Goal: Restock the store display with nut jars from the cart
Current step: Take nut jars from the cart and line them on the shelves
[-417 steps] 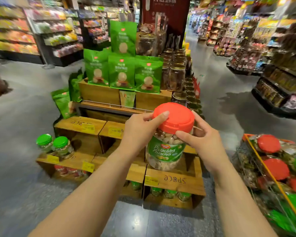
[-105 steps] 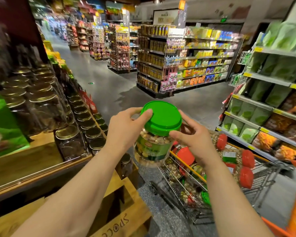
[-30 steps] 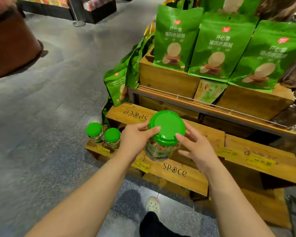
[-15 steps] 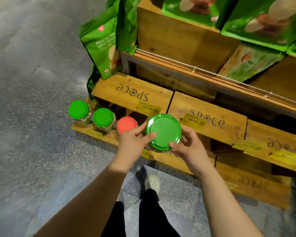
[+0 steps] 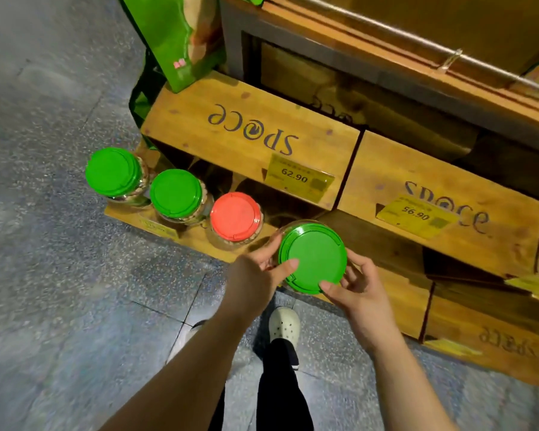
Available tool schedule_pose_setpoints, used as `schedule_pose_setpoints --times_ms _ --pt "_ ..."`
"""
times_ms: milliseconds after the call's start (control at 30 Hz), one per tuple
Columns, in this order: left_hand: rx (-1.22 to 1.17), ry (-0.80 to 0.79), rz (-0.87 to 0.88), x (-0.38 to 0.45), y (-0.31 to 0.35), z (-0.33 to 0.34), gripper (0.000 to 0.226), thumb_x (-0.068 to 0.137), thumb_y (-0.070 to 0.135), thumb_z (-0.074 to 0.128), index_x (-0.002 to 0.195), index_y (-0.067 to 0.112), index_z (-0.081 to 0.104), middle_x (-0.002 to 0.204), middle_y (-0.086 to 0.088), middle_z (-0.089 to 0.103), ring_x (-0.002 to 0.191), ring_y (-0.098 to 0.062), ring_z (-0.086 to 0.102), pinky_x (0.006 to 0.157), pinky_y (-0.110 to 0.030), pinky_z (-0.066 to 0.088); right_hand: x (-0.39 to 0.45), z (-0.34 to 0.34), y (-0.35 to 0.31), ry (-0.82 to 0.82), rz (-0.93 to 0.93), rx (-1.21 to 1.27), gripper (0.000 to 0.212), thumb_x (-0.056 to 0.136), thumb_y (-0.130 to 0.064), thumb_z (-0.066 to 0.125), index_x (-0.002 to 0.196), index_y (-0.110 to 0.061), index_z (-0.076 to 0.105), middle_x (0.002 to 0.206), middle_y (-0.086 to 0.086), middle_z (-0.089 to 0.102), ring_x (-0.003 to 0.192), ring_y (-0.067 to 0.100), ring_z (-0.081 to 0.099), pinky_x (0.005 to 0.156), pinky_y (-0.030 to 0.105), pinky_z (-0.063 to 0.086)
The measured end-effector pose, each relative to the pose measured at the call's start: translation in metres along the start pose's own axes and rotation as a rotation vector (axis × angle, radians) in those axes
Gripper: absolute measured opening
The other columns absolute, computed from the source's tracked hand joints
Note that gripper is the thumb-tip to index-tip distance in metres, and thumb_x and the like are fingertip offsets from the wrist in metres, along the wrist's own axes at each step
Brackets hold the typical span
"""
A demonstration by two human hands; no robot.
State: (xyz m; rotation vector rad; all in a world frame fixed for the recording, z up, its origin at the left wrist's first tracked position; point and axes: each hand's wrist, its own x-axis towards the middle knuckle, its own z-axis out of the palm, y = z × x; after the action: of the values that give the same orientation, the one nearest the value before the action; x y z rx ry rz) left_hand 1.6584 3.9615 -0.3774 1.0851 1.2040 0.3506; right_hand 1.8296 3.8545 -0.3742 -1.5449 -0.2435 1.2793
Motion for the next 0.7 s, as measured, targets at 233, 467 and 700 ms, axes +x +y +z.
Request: schedule_pose_setpoints --times_ms 233,467,700 --pt "0.076 0.035 -0.003 0.036 -0.03 0.008 0.06 0.087 0.025 0.078 0.143 0.026 0.058 0.099 0.035 0.07 0.104 0.015 0.064 0.096 -0.021 0.053 0.043 -0.005 0.029 0.001 0.045 0.021 0.098 0.033 -0.04 0.105 0.12 -0.025 0.062 0.132 0.004 0.068 0.131 0.028 0.058 0.108 0.061 0.045" --pt "0.026 0.09 -0.024 0.067 -0.058 0.012 0.041 0.086 0.02 0.077 0.119 0.043 0.07 0.102 0.017 0.077 0.103 -0.002 0.07 0.092 -0.028 0.054 0.079 -0.006 0.052 -0.011 0.086 0.035 0.094 0.031 -0.04 0.105 0.116 -0.03 0.066 0.129 0.002 0.07 0.127 0.027 0.06 0.107 0.059 0.047" --pt "0.018 0.104 -0.001 0.086 -0.071 0.011 0.035 0.082 0.033 0.074 0.116 0.029 0.075 0.101 0.014 0.077 0.1 -0.005 0.069 0.095 -0.037 0.055 0.101 -0.005 0.062 0.012 0.114 -0.006 0.082 0.051 -0.003 0.093 0.125 -0.018 0.06 0.122 -0.003 0.072 0.125 0.026 0.061 0.108 0.061 0.046"
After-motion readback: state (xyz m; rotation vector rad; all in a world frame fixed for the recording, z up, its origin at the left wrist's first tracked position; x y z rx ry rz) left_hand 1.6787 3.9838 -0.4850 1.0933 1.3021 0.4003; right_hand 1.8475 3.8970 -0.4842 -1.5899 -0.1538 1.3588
